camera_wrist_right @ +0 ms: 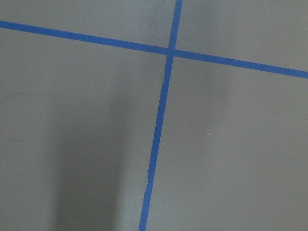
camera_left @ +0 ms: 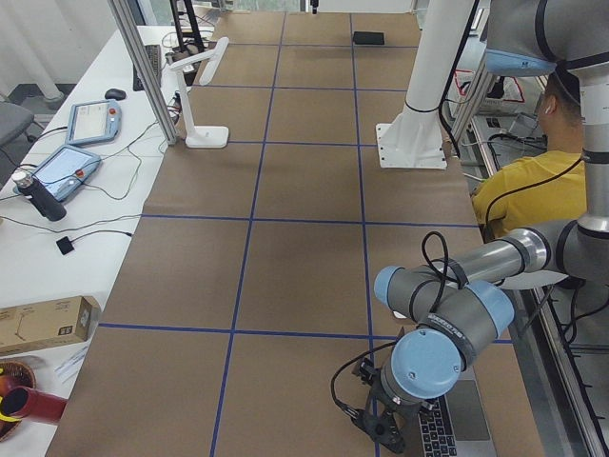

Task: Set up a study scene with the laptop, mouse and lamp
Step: 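Grasp the open silver laptop by its screen edge with the left gripper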

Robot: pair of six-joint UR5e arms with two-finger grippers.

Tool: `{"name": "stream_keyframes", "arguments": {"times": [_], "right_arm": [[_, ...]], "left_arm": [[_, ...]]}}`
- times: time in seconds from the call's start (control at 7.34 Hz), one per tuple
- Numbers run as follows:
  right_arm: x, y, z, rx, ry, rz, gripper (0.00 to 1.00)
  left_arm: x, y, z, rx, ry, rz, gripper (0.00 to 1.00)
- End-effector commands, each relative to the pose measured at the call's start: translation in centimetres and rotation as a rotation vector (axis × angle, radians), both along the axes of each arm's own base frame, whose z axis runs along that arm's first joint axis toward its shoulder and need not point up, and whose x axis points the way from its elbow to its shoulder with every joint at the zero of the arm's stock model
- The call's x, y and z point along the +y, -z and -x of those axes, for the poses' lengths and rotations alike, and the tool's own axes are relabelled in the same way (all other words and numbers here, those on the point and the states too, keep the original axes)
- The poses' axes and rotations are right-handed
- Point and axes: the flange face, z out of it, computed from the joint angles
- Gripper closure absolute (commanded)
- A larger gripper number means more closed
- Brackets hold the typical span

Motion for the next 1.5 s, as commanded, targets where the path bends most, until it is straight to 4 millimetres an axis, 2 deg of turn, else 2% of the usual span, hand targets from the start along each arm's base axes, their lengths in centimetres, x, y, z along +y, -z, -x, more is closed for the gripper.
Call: {"name": "stream_keyframes", "arguments": {"times": [0.0, 0.14, 0.41, 0.54, 0.82, 0.95, 1.09, 1.23, 1.36], "right_arm": [[0.0, 0.0, 0.0, 0.0, 0.001, -0.002, 0.0], [0.0, 0.0, 0.0, 0.0, 0.001, -0.002, 0.0], [-0.1, 0.1, 0.0, 0.0, 0.001, -0.002, 0.0], [0.0, 0.0, 0.0, 0.0, 0.001, -0.001, 0.0], [-0.1, 0.1, 0.0, 0.0, 0.0, -0.003, 0.0], [-0.1, 0.1, 0.0, 0.0, 0.0, -0.003, 0.0], [-0.1, 0.1, 0.0, 0.0, 0.0, -0.003, 0.0], [-0.1, 0.1, 0.0, 0.0, 0.0, -0.003, 0.0], [-0.1, 0.1, 0.1, 0.0, 0.002, -0.003, 0.0]], "left_arm": [[4.0, -1.5, -0.7, 0.046, 0.143, 0.222, 0.03], [5.0, -2.2, -0.9, 0.062, 0.196, 0.284, 0.06], [5.4, -3.6, -1.6, 0.116, 0.238, 0.327, 0.06], [5.9, -5.0, -2.1, 0.139, 0.243, 0.351, 0.07], [6.3, -5.7, -2.3, 0.147, 0.244, 0.362, 0.15], [6.3, -5.9, -2.4, 0.149, 0.241, 0.362, 0.28], [6.6, -6.5, -2.6, 0.158, 0.241, 0.371, 0.35], [6.5, -6.5, -2.6, 0.169, 0.249, 0.361, 0.49], [6.3, -6.4, -2.5, 0.169, 0.251, 0.358, 0.76]]}}
